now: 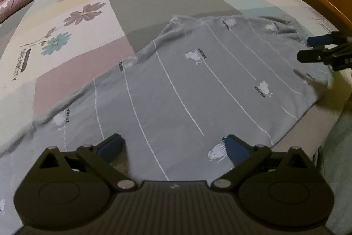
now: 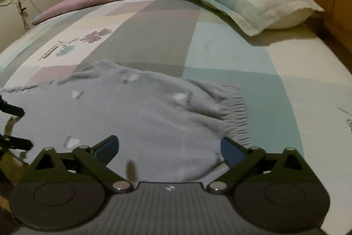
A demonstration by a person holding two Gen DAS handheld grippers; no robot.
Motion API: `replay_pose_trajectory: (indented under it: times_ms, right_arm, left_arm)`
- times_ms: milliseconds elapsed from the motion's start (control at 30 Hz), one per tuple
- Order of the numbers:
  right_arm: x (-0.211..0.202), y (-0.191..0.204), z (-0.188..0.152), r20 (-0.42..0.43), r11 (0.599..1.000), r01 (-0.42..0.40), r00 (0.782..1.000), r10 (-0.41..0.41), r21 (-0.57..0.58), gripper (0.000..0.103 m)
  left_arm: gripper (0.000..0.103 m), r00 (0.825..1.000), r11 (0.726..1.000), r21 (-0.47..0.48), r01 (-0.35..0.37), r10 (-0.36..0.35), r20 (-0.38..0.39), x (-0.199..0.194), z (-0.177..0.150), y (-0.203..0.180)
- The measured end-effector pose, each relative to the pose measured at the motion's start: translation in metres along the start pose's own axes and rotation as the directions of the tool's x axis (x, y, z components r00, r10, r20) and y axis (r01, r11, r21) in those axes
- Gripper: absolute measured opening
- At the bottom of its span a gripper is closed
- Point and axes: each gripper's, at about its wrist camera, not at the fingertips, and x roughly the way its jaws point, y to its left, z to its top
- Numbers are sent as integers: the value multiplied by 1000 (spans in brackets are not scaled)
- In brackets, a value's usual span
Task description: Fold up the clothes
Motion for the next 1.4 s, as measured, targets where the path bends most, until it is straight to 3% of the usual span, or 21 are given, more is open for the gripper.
replay_pose_trajectory:
  times_ms: [167,333,400,500,667,833,1000,1100,1233,1300,1367,1400]
  right_arm:
    - [6,37,-19,-51,995,43,998,-48,-90,101]
    - [-4,34,-37,-78,994,30,996,-38,-103,103]
    - [-10,30,-29,-72,996,32,997,-38,-84,103]
    - [-14,26,-6,3,999,14,1000,-14,-52,103]
    - [17,23,44,95,997,-78,992,79,-14,103]
    - [75,15,65,26,992,-122,992,121,45,103]
    - [84,-12,58,71,997,29,997,-34,75,99]
    - [67,-33,56,109,981,-27,994,6,194,99]
    - [32,-23,50,156,980,-64,987,34,191,103]
    - [29,-21,43,126,982,-64,991,42,175,103]
    - [35,-26,36,68,985,13,997,-25,172,102]
    - [35,-34,32,49,980,29,998,-40,195,97]
  left_arm:
    - [100,997,994,76,-75,72,39,-3,-5,-11]
    - [100,999,997,57,-47,46,29,-8,-9,-5]
    - [100,998,997,51,-52,50,45,-12,-9,-3]
    - [100,997,998,25,-59,58,54,-11,-6,3]
    - [100,999,1000,-25,-17,18,32,-1,-12,14]
    - [101,999,1000,-17,4,-3,41,-3,-16,17]
    - [102,999,1000,-4,14,-13,51,-4,-19,18]
    - [102,998,1000,-3,20,-20,53,-4,-20,20]
    - [102,998,1000,-4,19,-19,59,-4,-20,19]
    - [102,998,1000,-2,17,-17,61,-4,-20,18]
    - [102,998,1000,-3,20,-20,64,-3,-20,18]
    - [102,998,1000,-3,21,-21,66,-3,-20,19]
